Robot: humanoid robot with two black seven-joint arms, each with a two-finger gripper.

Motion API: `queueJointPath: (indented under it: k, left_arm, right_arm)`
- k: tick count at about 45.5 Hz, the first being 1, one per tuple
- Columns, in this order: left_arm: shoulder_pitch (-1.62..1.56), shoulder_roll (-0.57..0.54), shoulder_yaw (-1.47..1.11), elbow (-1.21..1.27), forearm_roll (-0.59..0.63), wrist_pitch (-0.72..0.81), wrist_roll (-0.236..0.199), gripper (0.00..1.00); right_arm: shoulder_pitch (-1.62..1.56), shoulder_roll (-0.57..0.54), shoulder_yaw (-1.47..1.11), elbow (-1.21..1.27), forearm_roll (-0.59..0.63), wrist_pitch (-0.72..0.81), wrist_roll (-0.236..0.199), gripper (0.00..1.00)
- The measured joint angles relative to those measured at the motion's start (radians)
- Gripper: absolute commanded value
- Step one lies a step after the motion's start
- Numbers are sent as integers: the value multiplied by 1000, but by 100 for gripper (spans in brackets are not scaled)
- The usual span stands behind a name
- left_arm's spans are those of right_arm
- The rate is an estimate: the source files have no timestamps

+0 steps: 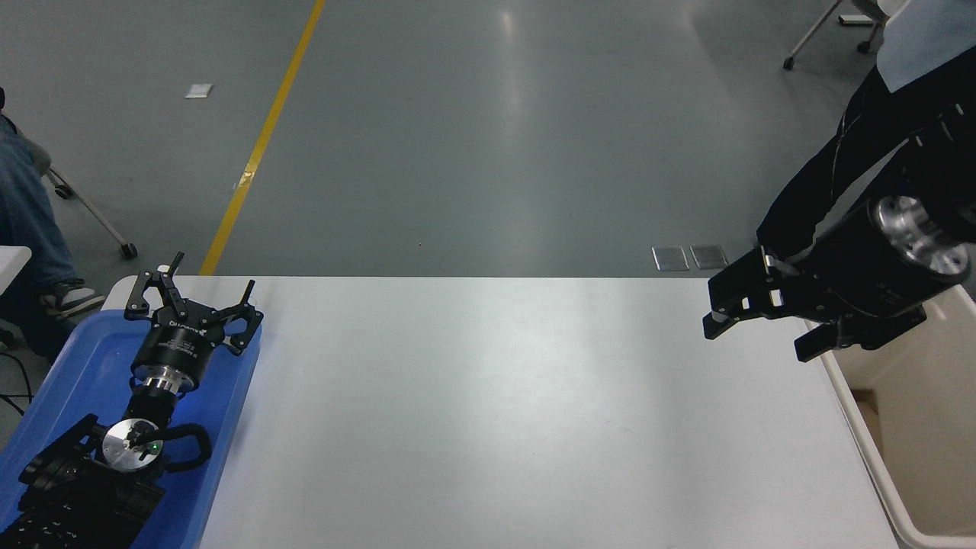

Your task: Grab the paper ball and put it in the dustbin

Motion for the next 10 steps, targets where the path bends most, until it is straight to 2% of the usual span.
queueJointPath:
  k: [10]
  left_arm:
    - [0,0,0,0,0,0,0,99]
  right_arm:
    - [30,10,-2,7,0,24,-34,100]
